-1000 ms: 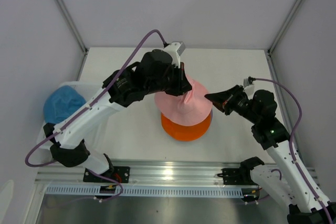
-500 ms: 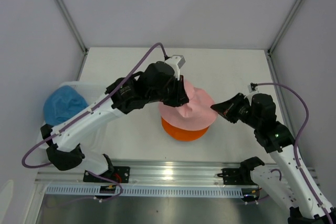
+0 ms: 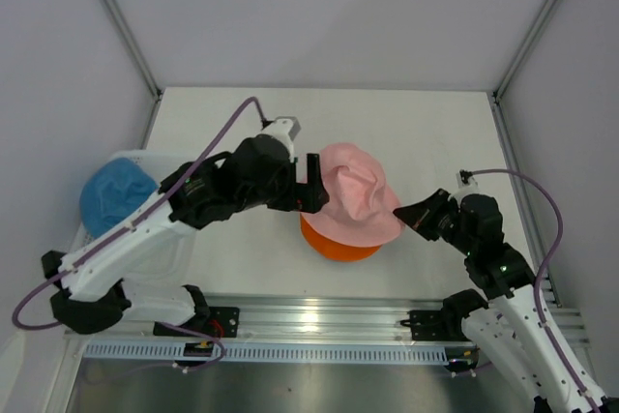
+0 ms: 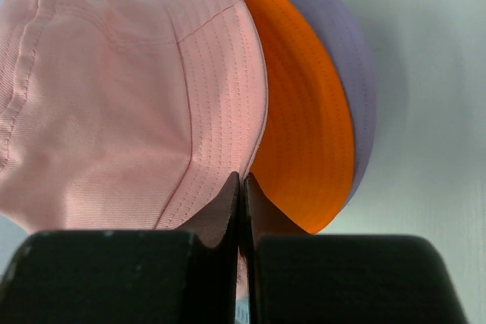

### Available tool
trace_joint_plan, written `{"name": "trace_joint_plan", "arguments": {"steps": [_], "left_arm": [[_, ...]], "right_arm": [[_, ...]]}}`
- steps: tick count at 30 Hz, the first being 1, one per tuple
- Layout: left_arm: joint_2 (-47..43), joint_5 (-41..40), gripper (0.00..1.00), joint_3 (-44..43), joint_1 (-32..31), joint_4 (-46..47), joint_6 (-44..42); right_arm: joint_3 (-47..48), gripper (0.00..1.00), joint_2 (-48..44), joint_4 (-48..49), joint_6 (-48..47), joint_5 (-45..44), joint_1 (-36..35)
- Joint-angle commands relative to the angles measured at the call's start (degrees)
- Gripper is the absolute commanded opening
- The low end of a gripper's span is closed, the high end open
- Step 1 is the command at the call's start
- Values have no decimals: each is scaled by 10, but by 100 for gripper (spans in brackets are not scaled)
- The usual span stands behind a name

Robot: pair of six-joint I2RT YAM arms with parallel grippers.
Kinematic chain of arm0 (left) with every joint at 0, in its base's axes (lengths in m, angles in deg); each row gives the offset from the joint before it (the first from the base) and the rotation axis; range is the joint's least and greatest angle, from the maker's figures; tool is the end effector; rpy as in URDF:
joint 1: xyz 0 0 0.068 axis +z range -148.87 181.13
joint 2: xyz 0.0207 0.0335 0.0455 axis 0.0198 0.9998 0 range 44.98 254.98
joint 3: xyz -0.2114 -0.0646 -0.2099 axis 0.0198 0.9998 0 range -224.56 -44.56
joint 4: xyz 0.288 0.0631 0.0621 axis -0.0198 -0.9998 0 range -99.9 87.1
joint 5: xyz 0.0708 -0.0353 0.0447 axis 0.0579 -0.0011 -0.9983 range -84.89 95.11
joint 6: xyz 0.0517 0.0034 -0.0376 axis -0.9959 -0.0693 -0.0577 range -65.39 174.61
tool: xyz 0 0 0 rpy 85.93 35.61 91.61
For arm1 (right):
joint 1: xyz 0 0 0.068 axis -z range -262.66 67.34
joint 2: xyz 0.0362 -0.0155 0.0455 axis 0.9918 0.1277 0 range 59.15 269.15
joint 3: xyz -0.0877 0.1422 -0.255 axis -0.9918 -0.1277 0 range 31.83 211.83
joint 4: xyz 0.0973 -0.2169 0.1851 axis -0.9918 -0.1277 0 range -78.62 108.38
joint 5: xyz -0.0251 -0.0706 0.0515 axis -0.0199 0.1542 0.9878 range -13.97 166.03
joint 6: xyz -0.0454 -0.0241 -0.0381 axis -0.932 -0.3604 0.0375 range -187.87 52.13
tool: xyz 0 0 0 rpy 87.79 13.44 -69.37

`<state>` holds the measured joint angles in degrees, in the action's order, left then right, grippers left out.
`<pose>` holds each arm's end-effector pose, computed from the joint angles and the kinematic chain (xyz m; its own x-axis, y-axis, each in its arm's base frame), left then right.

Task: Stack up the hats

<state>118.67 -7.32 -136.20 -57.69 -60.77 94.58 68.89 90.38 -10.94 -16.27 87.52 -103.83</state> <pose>0.1568 -0.2384 0.4656 -0.7364 0.0054 -0.6765 0.3616 0.8483 -0.3868 0.1438 0.0663 0.3075 -0.6417 0.5751 -0.5075 -0.0344 0.6394 0.7681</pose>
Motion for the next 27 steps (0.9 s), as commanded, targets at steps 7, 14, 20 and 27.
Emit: {"name": "trace_joint_plan", "arguments": {"steps": [7, 14, 20, 27], "left_arm": [[-288, 143, 98, 416, 181, 347, 139], [-269, 206, 89, 537, 228, 524, 231], [-218, 217, 81, 578, 229, 637, 298], [-188, 229, 57, 589, 229, 682, 321]], "right_arm": [[-83, 0, -32, 87, -50, -6, -1], [-111, 0, -61, 113, -75, -23, -2], [-110, 0, -60, 120, -73, -25, -2], [-105, 0, -56, 116, -74, -28, -2]]}}
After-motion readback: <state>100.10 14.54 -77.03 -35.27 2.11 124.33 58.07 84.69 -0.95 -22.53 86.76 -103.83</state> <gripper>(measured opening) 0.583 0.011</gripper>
